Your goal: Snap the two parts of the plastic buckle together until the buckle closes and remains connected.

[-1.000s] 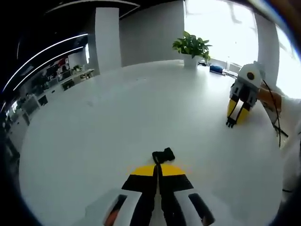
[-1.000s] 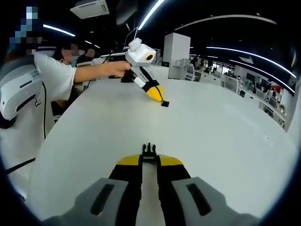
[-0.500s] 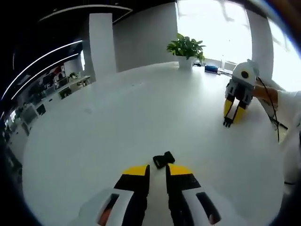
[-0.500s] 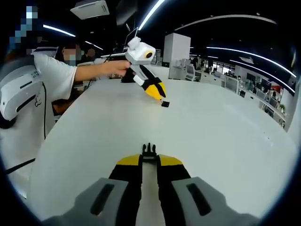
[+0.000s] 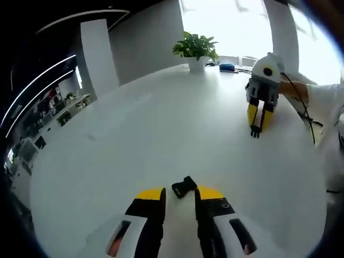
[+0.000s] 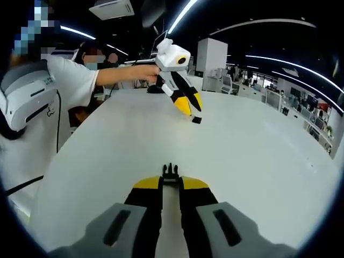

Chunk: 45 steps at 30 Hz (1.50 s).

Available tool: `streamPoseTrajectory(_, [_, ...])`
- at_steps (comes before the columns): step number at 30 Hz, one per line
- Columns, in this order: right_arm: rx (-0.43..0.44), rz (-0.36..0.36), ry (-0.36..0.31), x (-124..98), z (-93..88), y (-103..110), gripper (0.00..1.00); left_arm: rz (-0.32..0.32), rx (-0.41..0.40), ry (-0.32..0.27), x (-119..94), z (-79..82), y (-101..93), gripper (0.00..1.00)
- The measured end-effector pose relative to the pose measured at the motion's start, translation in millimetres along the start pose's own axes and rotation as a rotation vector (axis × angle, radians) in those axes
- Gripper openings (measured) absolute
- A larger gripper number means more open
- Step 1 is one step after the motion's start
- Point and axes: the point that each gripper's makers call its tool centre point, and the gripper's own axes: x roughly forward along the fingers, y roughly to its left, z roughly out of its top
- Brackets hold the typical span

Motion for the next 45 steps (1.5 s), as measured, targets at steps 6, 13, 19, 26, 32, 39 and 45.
streamPoseTrajectory(6, [0.03,0.043,-0.008,0,0.2,-1,0.11,-0.058,-0.029,-0.026,3,2.4,-5.0,0.2])
streamPoseTrajectory(13, [0.017,0.067,0.004,1,-0.2,-2,0.11,-0.088,0.01,-0.009,2,1.2,-0.6,0.2])
streamPoseTrajectory(19, [0.01,0.076,0.013,3,-0.3,-1,0.11,-0.101,0.095,0.052,5,-4.2,-3.2,0.2])
streamPoseTrajectory(26, [0.011,0.077,0.022,3,-2.0,0,0.11,-0.105,0.172,0.115,5,-2.6,-3.1,0.2])
streamPoseTrajectory(32, [0.015,0.071,0.021,3,-2.5,-1,0.11,-0.099,0.262,0.2,4,-7.7,-1.0,0.2])
streamPoseTrajectory(39, [0.013,0.071,0.026,3,-3.1,-1,0.11,-0.086,0.375,0.257,3,-7.9,-1.4,0.21])
streamPoseTrajectory(45, [0.012,0.069,0.021,3,-2.7,-1,0.11,-0.087,0.447,0.299,5,-9.5,0.1,0.21])
